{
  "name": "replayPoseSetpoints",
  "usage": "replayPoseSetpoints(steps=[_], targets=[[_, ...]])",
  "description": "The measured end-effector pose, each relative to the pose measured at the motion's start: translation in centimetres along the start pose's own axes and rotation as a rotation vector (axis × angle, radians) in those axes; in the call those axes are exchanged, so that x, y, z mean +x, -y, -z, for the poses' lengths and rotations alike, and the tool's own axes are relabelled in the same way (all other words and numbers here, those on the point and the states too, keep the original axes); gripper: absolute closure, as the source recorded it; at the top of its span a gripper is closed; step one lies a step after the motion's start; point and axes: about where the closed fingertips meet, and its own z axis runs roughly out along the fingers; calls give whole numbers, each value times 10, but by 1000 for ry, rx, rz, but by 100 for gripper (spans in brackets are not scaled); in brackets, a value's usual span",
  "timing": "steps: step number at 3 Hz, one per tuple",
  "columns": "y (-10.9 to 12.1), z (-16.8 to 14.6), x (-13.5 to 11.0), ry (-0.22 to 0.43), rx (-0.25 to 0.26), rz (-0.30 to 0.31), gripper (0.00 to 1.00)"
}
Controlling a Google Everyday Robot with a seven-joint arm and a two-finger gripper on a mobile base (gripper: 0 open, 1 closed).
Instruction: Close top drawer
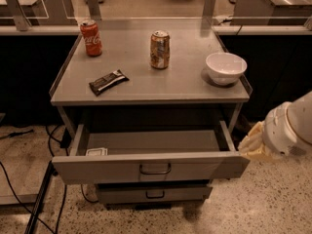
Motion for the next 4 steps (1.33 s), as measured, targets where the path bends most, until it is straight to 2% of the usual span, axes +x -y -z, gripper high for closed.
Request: replayPoseSetpoints(steps=[1,2,3,4], targets=[[-18,-35,27,0,-10,18,100],[-39,-69,50,31,-30,27,100],[-55,-105,63,98,-53,43,100],[-55,-105,63,98,-53,43,100]])
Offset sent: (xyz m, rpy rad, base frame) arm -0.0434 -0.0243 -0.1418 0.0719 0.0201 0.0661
